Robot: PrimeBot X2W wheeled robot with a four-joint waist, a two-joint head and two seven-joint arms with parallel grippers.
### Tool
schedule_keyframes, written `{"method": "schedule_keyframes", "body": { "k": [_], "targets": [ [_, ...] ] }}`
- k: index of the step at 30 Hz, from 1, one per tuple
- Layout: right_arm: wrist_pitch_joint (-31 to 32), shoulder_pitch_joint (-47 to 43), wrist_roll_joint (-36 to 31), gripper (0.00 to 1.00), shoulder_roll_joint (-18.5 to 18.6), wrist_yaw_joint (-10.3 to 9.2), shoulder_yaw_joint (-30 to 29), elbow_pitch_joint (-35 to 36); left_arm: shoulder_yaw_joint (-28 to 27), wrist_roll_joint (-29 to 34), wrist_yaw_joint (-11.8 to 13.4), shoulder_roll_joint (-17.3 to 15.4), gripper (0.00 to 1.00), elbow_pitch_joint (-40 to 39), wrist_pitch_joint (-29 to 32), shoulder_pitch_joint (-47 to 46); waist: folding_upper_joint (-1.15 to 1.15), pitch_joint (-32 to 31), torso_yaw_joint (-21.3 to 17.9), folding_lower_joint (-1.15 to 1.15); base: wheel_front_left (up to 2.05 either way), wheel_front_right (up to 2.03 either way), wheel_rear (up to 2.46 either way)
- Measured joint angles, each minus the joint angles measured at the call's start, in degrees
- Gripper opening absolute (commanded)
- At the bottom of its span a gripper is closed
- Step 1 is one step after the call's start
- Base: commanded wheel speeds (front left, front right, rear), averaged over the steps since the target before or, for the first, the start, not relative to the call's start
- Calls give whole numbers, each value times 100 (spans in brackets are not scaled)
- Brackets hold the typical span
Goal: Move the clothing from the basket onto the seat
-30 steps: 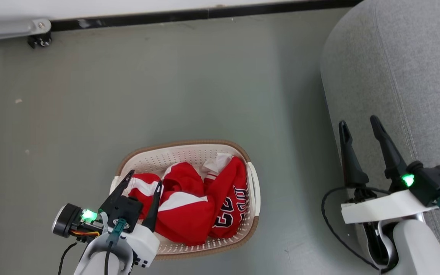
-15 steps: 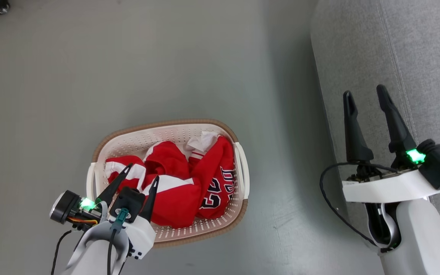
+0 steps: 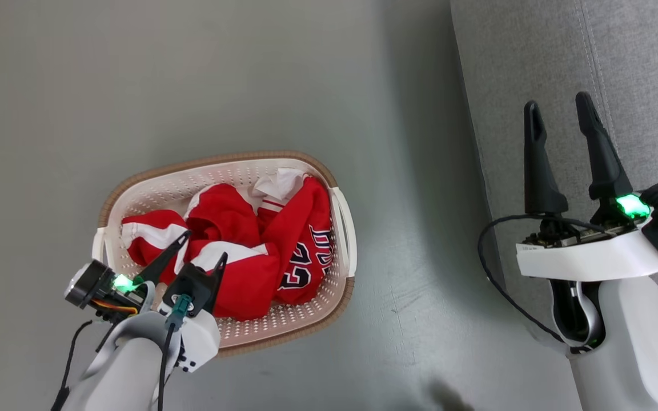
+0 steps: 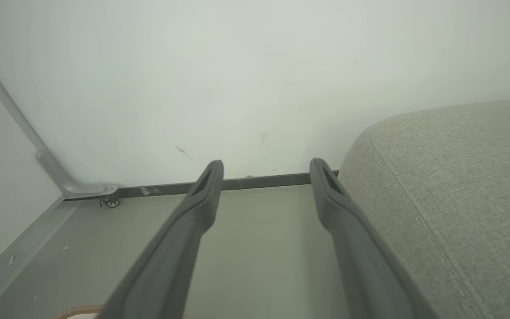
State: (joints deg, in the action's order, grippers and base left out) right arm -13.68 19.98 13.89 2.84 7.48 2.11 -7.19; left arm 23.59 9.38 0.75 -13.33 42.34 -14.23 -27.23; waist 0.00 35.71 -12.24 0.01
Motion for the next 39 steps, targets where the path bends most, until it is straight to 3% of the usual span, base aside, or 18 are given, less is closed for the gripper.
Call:
{"method": "schedule_keyframes", "body": {
  "k": [21, 39],
  "targets": [
    [-44, 543, 232, 100, -2, 0, 65, -16, 325, 356, -235, -208, 100, 590, -12, -633, 0, 690, -357, 0, 0, 0, 0],
    [-53, 971, 232, 100, -2, 0, 174, -88, 620, 630, -437, -124, 100, 1148, 327, -1187, 0, 1126, -508, 0, 0, 0, 0]
  ]
}}
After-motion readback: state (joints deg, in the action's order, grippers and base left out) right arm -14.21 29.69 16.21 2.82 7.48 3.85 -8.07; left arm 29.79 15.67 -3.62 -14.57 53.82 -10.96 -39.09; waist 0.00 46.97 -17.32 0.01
